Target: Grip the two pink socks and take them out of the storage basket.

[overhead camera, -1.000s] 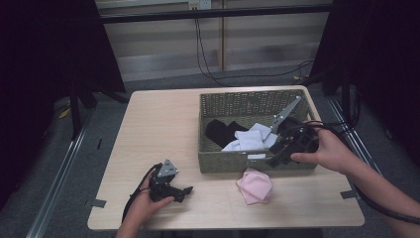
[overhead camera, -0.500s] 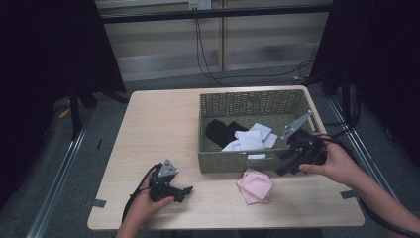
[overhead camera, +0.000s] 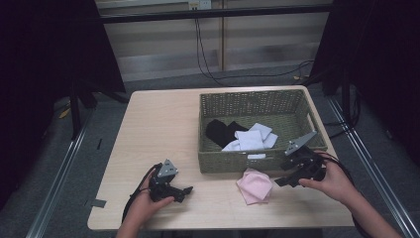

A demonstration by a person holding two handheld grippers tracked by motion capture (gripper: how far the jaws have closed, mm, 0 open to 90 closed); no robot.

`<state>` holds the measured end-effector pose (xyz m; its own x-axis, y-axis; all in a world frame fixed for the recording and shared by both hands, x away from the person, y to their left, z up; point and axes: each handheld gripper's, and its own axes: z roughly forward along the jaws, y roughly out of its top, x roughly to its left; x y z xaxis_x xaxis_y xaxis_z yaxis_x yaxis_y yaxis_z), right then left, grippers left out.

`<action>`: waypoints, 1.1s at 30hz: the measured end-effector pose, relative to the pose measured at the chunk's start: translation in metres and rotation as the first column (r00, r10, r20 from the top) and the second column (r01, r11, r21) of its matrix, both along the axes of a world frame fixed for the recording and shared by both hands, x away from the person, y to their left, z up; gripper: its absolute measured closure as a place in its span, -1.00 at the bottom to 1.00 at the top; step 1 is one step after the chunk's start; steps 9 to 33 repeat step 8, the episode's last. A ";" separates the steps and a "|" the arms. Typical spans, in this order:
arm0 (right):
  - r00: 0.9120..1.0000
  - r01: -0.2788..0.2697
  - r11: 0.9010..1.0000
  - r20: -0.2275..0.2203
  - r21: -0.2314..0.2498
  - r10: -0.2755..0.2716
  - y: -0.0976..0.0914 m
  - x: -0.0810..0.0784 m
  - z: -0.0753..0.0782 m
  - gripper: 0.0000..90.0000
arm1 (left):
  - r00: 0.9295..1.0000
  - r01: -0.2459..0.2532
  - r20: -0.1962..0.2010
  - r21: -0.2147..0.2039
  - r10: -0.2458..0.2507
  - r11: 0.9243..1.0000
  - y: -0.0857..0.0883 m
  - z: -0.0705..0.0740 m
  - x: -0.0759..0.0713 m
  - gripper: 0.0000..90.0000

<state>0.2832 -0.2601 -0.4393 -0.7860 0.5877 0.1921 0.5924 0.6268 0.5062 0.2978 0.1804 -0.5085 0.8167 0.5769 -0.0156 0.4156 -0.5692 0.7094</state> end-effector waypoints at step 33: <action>0.999 0.037 0.997 0.016 0.073 -0.038 -0.001 -0.007 -0.023 -0.27 | 1.000 0.000 0.000 0.000 0.000 1.000 0.000 0.000 0.000 -0.84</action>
